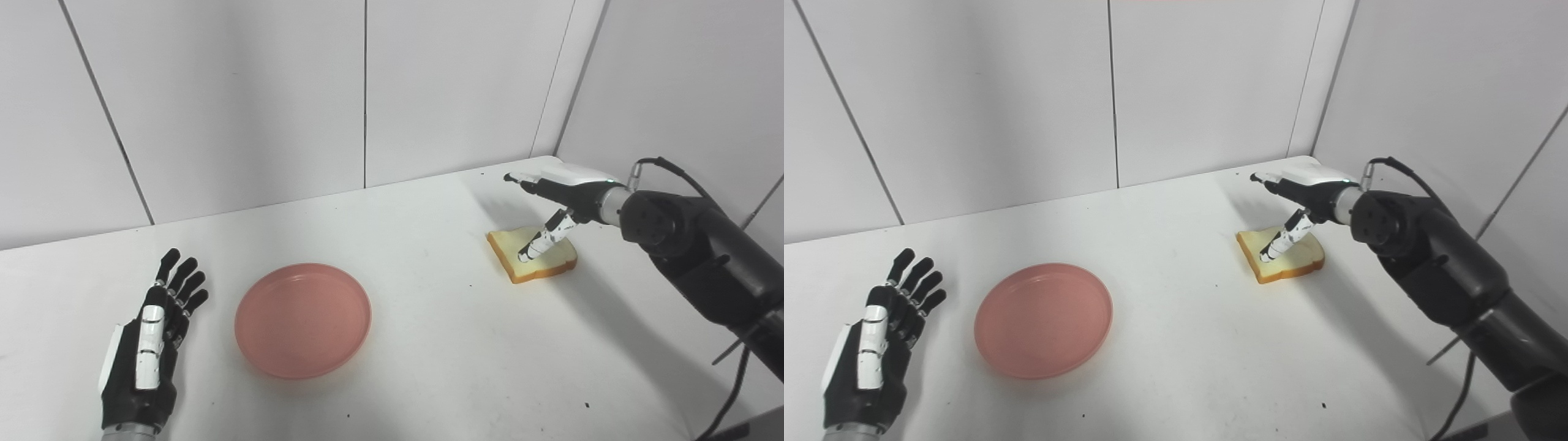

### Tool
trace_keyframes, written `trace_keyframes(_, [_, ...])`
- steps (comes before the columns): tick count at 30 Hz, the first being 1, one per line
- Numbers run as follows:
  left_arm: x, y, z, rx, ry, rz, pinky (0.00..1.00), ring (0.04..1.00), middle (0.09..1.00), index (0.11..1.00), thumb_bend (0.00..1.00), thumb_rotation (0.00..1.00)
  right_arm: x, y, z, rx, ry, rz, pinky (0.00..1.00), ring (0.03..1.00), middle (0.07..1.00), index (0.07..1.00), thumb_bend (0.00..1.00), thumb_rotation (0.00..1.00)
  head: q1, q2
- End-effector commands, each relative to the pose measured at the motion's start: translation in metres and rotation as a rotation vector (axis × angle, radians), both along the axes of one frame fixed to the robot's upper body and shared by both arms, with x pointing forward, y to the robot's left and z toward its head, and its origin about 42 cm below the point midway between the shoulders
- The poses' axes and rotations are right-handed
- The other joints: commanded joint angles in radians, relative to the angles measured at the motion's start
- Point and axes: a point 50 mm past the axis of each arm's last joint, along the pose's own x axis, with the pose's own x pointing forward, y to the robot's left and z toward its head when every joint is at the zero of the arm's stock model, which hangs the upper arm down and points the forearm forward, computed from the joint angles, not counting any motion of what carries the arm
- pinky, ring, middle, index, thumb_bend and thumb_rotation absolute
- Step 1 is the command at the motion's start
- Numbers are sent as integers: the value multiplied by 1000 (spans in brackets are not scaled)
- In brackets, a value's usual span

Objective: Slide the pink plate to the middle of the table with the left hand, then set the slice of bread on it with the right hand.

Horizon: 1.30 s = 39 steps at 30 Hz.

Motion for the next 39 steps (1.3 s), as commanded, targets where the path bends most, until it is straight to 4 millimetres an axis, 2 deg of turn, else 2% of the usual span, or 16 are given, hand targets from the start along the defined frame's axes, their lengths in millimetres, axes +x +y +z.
trace_keyframes(1, [0, 1, 16, -11, -47, -5, 902, 921, 935, 934, 610, 1000, 5, -8, 28, -67, -60, 6, 936, 1000, 1000, 1000, 1000, 348, 1, 1])
trace_keyframes(5, [0, 2, 17, -18, -40, -9, 905, 922, 935, 934, 603, 1000, 12, -9, 18, -108, -36, 19, 937, 1000, 1000, 1000, 1000, 388, 0, 6])
trace_keyframes(8, [0, 3, 17, -20, -35, -13, 914, 927, 939, 936, 603, 1000, 18, -9, 10, -120, -23, 22, 932, 1000, 1000, 1000, 1000, 355, 1, 8])
trace_keyframes(13, [-1, 5, 17, -22, -36, -14, 913, 924, 936, 933, 598, 1000, 25, -10, -3, -133, -3, 30, 981, 1000, 1000, 1000, 1000, 373, 6, 14])
trace_keyframes(17, [-2, 6, 18, -25, -33, -15, 908, 921, 934, 931, 596, 1000, 30, -8, -9, -156, -1, 36, 1000, 1000, 1000, 1000, 1000, 398, 3, 15])
trace_keyframes(19, [-2, 6, 18, -25, -27, -20, 916, 928, 939, 937, 595, 1000, 33, -8, -11, -182, 10, 34, 1000, 1000, 1000, 1000, 1000, 443, 3, 16])
trace_keyframes(26, [-4, 8, 19, -24, -24, -15, 916, 926, 940, 936, 589, 1000, 41, -3, -18, -234, 50, 57, 1000, 1000, 1000, 1000, 1000, 460, 2, 22])
trace_keyframes(29, [-4, 8, 20, -30, -22, -18, 922, 930, 941, 937, 590, 1000, 42, -3, -20, -210, 69, 34, 969, 1000, 1000, 1000, 1000, 416, 3, 25])
trace_keyframes(39, [-5, 10, 21, -30, -27, -25, 934, 936, 946, 938, 597, 1000, 46, -10, -26, -217, 114, 16, 1000, 1000, 1000, 1000, 1000, 375, 4, 33])
